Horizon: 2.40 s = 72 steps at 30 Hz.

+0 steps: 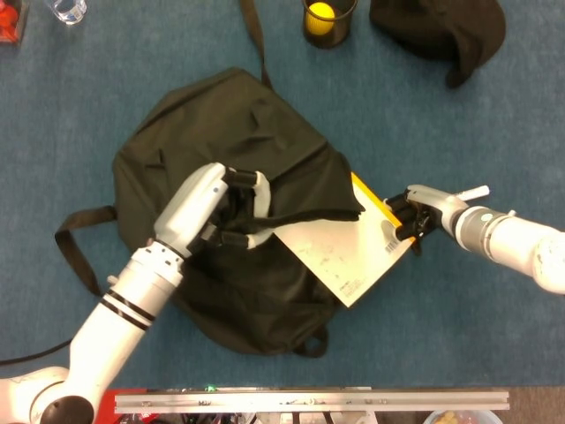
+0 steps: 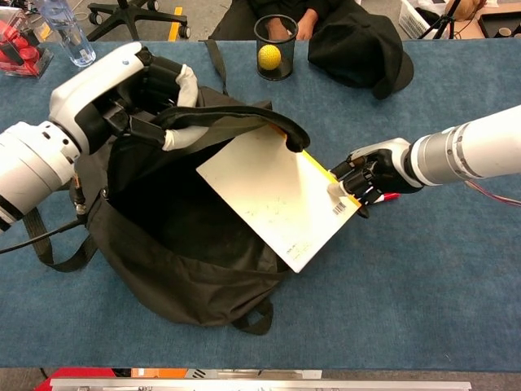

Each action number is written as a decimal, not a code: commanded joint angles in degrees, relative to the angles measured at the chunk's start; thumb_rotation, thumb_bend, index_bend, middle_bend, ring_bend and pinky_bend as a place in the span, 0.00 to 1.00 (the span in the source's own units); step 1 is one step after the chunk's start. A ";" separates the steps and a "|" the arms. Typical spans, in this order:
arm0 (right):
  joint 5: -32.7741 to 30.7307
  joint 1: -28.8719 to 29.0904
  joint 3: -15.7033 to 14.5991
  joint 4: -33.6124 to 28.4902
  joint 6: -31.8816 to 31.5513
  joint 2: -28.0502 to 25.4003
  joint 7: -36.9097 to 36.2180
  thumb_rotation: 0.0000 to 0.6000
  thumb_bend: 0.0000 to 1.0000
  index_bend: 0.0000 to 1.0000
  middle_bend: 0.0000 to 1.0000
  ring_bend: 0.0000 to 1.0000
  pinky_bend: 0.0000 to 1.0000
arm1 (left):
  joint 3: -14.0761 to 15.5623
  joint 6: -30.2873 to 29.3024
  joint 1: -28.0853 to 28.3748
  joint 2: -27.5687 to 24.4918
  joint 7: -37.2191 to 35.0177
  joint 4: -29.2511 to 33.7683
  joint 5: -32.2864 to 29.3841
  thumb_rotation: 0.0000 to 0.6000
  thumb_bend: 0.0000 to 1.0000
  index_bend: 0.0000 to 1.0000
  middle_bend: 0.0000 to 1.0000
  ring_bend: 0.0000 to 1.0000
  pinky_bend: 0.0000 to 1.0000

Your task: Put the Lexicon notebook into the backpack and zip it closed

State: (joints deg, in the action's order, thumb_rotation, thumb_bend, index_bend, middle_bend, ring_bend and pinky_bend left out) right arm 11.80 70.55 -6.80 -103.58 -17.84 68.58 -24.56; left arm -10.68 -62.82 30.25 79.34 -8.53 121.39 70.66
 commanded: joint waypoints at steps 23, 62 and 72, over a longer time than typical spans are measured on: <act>-6.09 0.18 6.12 -2.02 -7.61 6.20 -5.54 1.00 0.39 0.96 0.72 0.61 0.70 | -1.56 -0.51 1.63 1.08 3.60 1.18 -6.10 1.00 0.34 0.73 0.66 0.64 0.79; -15.45 -2.94 13.19 -2.13 -12.47 9.69 -4.87 1.00 0.39 0.96 0.68 0.57 0.70 | -0.70 -0.43 2.10 1.57 4.29 2.39 -6.15 1.00 0.34 0.73 0.66 0.64 0.79; -12.84 -5.84 14.43 -4.94 -12.57 8.21 -3.64 1.00 0.39 0.90 0.60 0.50 0.66 | -0.61 0.13 2.47 2.16 4.25 1.88 -6.83 1.00 0.34 0.72 0.66 0.64 0.79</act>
State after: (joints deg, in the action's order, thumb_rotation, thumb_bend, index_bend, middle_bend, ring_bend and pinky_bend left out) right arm -1.24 64.92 7.43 -108.36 -30.45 76.79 -28.24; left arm -11.30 -62.70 32.70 81.48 -4.29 123.27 63.83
